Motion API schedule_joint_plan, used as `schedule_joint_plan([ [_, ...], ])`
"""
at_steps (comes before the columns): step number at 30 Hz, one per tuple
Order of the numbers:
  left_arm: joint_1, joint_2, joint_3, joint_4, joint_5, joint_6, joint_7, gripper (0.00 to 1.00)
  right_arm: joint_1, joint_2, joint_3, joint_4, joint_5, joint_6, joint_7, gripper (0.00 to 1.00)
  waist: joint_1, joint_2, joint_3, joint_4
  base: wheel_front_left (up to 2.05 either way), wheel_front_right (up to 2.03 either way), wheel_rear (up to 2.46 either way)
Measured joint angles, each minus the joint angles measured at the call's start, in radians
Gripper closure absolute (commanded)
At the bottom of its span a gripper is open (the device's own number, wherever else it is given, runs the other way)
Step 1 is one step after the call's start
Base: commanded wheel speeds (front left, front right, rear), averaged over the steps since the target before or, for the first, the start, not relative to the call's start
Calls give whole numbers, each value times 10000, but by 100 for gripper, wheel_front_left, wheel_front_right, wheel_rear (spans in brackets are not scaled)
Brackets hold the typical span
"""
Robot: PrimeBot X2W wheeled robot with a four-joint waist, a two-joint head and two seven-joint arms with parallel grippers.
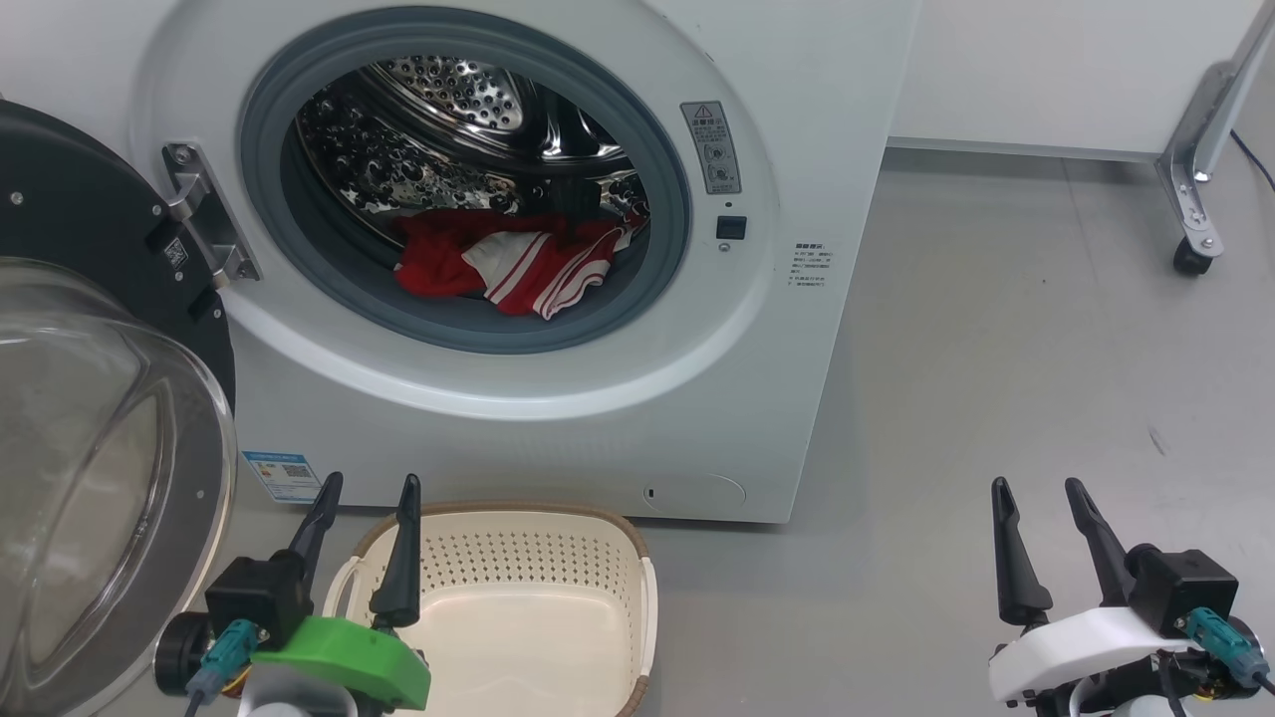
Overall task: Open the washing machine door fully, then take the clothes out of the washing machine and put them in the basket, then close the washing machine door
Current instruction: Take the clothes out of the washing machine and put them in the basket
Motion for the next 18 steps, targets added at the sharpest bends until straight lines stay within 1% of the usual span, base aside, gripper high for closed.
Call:
schedule_joint_plan([
  [7, 27, -2, -86, 0, -23, -2, 13, 0, 6, 36, 59, 6, 0, 2, 0, 0, 0, 0, 5, 5, 0, 0, 0],
  [10, 79, -25, -140, -15, -244, -105, 107, 0, 9, 36, 67, 8, 0, 2, 0, 0, 0, 0, 22, 9, 5, -5, 0],
  [18, 143, 35, -138, -125, -12, -81, 98, 0, 12, 36, 81, 12, 0, 2, 0, 0, 0, 0, 63, 32, 16, -16, 0],
])
